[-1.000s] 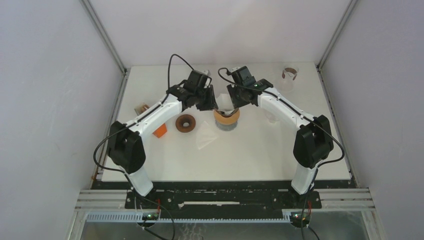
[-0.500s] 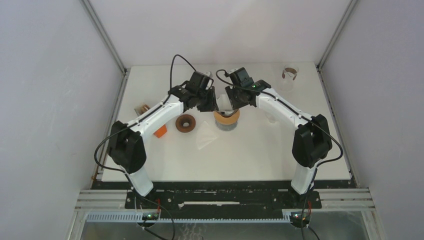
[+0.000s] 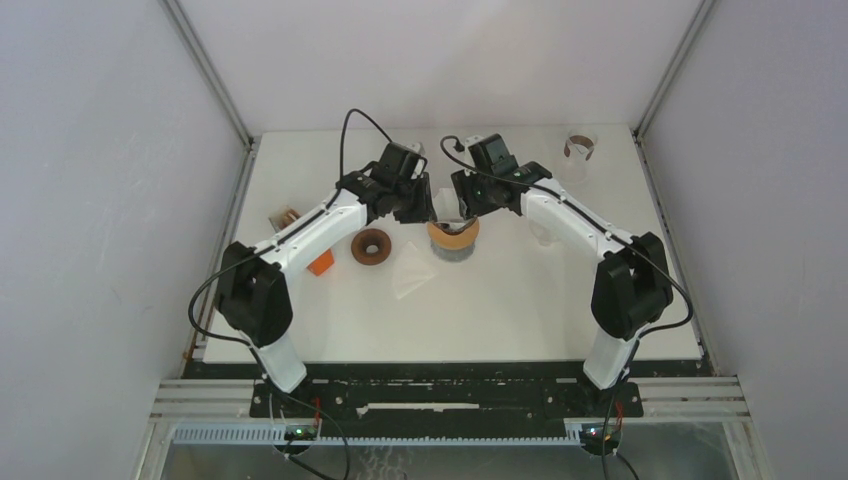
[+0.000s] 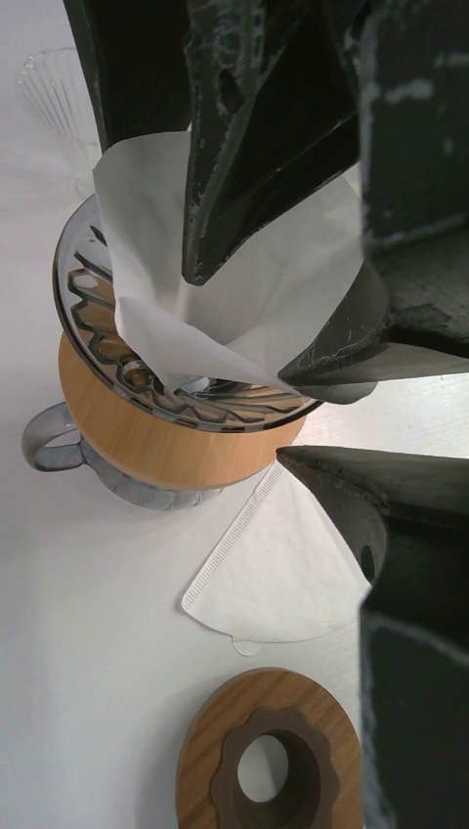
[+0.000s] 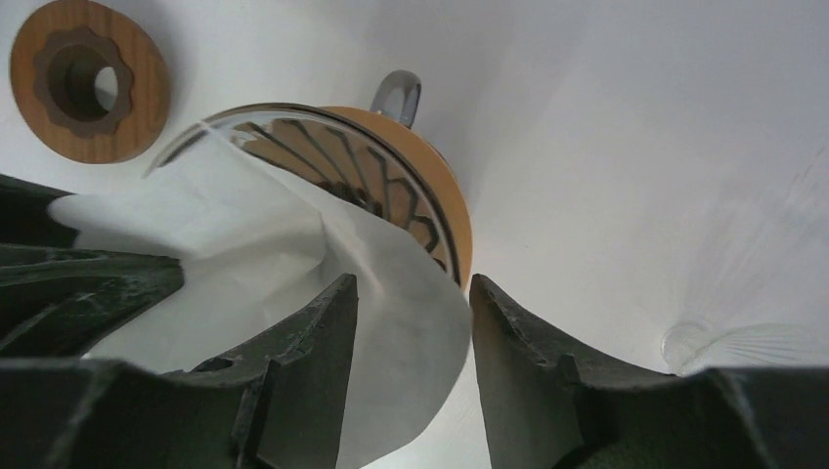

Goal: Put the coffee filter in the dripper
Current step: Place the coffee filter in the coffee dripper.

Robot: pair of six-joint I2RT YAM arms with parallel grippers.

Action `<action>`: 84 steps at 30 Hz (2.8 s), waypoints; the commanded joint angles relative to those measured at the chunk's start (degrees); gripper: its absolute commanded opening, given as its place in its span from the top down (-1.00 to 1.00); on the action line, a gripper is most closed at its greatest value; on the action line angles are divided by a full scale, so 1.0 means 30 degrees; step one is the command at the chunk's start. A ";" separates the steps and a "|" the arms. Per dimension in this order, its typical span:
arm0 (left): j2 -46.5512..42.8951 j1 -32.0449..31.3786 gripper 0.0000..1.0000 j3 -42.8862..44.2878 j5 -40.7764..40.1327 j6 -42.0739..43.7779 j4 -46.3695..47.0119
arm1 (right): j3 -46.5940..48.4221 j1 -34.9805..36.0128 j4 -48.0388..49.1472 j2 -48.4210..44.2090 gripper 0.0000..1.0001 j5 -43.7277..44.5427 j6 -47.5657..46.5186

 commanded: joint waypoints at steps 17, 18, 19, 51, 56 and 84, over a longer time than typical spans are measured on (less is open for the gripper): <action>0.0316 -0.0098 0.33 -0.0788 -0.0774 0.0194 0.0586 | -0.0348 -0.0298 0.0837 0.0883 -0.08 -0.0080 0.0398; 0.0359 -0.0102 0.33 -0.0783 -0.0750 0.0210 0.0552 | -0.0250 -0.0268 0.0763 0.0966 -0.08 0.0041 0.0384; 0.0396 -0.0095 0.33 -0.0823 -0.0772 0.0223 0.0558 | -0.0143 -0.0222 0.0629 0.1079 -0.08 0.0184 0.0397; -0.0049 -0.0102 0.33 -0.0309 -0.0959 0.0285 0.0598 | 0.0555 -0.0498 0.0340 -0.1424 -0.11 -0.1626 0.0485; -0.0375 -0.0109 0.24 0.0061 -0.0794 0.0225 0.0709 | 0.0416 -0.0499 0.0411 -0.2115 -0.11 -0.1951 0.0588; -0.1396 0.0044 -0.11 0.0492 -0.0873 -0.0083 0.1170 | -0.0846 -0.0308 0.1094 -0.3659 -0.11 -0.1513 0.0769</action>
